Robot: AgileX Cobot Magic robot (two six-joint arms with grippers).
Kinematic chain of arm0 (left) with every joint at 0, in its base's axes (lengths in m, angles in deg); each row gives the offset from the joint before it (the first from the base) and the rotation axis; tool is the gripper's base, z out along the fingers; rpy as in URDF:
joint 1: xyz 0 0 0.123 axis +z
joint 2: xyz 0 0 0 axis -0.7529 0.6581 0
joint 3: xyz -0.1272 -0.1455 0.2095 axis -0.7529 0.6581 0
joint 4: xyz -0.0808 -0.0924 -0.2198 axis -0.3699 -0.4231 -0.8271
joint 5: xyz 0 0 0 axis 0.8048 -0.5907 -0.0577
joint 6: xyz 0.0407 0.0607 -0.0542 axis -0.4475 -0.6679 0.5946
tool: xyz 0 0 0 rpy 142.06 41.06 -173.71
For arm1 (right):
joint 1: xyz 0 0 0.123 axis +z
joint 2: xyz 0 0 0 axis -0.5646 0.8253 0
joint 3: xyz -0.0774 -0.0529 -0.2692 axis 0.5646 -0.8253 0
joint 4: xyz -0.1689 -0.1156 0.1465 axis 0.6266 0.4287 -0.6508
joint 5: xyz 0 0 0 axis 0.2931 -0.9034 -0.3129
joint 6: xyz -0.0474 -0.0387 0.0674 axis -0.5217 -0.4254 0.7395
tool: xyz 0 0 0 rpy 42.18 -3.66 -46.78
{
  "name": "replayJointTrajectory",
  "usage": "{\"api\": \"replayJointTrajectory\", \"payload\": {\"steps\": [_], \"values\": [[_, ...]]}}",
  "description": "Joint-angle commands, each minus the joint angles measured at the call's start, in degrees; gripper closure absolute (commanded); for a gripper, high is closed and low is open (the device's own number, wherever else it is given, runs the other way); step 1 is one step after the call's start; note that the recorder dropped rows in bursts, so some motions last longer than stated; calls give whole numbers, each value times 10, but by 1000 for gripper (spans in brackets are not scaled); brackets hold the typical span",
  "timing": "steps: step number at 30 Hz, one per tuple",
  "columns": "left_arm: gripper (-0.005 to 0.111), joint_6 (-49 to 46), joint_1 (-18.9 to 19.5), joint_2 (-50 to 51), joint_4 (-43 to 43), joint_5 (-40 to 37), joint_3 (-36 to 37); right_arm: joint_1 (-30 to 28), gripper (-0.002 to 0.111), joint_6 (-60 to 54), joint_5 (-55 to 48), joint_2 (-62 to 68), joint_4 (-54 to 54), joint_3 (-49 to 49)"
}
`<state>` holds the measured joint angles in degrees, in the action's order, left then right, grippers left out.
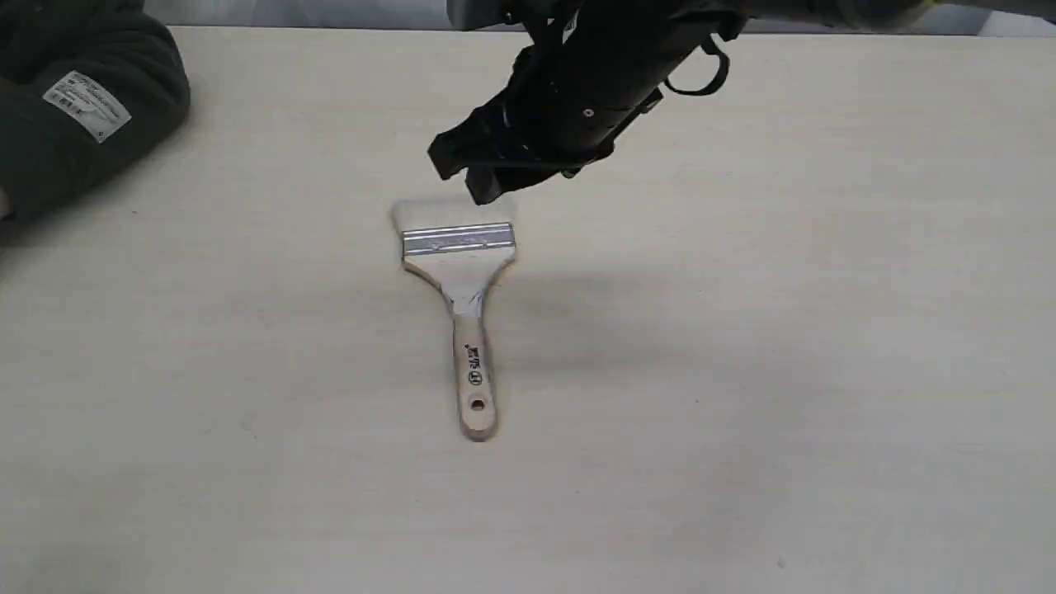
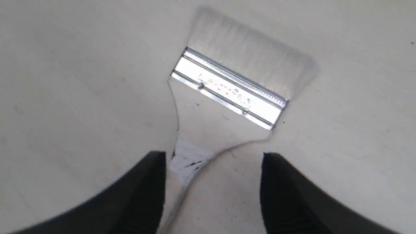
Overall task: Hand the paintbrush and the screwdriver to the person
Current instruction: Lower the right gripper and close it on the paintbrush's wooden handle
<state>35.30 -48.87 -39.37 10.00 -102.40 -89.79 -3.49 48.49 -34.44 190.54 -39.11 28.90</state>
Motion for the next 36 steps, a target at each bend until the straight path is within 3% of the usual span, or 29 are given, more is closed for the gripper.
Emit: {"api": "replayJointTrajectory", "payload": {"steps": [1, 5, 11, 22, 36], "values": [[107, 1, -3, -1, -3, 6, 1, -2, 60, 6, 2, 15, 3, -4], [107, 1, -3, -1, -3, 6, 1, -2, 59, 7, -18, 50, 3, -4], [107, 1, -3, -1, -1, 6, 1, -1, 46, 17, -30, 94, 2, -4], [107, 1, -3, -1, -1, 6, 1, -1, 46, -13, -19, 109, -70, -4], [107, 1, -3, -1, -1, 6, 1, -1, 46, -11, -5, 112, -85, -4]]}}
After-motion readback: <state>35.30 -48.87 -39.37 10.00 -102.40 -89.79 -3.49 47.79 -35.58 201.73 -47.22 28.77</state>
